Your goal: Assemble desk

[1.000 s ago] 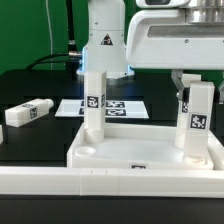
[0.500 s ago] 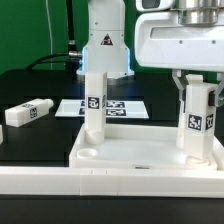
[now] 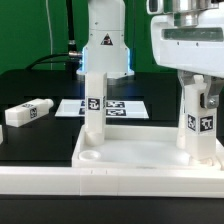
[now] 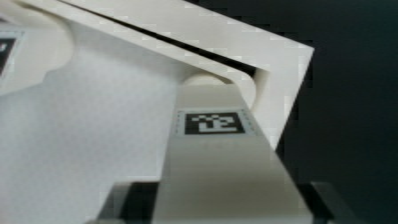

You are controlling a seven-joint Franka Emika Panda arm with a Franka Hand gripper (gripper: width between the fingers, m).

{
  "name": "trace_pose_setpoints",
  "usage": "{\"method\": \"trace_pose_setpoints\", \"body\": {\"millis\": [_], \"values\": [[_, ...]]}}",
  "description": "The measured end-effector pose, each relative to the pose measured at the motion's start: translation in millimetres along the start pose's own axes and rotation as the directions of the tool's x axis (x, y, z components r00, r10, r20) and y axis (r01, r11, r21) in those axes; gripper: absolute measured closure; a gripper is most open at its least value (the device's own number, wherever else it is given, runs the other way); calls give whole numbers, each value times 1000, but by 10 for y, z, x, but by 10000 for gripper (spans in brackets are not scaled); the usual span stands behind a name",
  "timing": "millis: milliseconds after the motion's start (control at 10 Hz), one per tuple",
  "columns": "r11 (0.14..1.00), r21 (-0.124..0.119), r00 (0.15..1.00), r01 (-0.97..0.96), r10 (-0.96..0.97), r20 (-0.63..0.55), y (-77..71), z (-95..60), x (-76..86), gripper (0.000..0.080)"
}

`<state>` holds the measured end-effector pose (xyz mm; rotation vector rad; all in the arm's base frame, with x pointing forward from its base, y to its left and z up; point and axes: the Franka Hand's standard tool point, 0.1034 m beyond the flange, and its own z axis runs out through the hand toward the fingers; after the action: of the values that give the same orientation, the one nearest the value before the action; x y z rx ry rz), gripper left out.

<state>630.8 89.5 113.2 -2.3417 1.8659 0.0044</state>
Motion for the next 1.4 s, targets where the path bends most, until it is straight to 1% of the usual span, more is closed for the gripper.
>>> {"method": "trace_pose_setpoints", "body": {"millis": [100,200,300,400,500,700,900,1000,1200,1300,1400], "values": [[1000,1,1000,-21,21,0,-1,-1,1,509],[1000,-2,1000,15,-15,-3,3,4,2,509],[998,-6,998,65,-65,-2,9,10,-4,333],[996,-7,996,85,-85,-2,12,14,-5,213],[980,-16,980,197,-198,-6,15,8,3,170],[918,-19,918,395,-396,-11,3,1,8,154],[829,-24,829,559,-560,-10,4,2,7,151],[781,-32,781,624,-625,-12,6,3,7,150],[633,-53,633,773,-774,-12,8,2,13,150],[564,-57,565,824,-825,-10,1,-4,16,150],[489,-68,489,870,-872,-9,-3,-10,24,150]]}}
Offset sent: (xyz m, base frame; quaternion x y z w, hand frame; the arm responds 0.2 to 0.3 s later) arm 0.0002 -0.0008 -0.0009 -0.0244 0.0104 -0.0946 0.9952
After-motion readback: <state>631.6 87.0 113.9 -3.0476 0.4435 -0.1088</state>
